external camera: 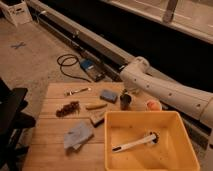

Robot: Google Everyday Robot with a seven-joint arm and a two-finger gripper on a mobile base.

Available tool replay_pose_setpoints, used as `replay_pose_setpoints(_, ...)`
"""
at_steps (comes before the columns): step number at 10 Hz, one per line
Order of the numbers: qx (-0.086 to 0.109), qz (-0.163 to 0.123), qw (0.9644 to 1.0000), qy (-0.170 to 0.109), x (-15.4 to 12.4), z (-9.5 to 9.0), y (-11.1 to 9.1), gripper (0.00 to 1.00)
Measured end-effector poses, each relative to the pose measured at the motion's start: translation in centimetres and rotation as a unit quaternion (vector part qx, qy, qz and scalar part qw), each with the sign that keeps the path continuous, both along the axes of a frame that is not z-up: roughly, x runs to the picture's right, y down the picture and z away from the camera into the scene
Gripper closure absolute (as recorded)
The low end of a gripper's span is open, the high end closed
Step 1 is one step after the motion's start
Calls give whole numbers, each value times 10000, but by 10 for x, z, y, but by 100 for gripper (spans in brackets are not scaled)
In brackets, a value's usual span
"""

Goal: Place pepper in metal cup

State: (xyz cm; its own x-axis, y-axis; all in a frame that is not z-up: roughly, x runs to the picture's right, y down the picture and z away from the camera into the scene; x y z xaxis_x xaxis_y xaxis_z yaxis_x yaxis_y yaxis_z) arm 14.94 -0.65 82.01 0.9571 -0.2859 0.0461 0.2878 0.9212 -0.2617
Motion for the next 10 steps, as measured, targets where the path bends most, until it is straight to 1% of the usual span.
replay_pose_setpoints(1,36,136,9998,-149,-4,-10,-10,100)
replay_pose_setpoints(3,49,400,9983,-412,-2,-22,-20,100)
replay_pose_setpoints(5,7,545,9969,-560,-7,-23,-21,100)
replay_pose_setpoints(6,-42,632,9962,-603,-5,-22,-21,100)
replay_pose_setpoints(10,-367,937,9918,-794,-4,-22,-11,100)
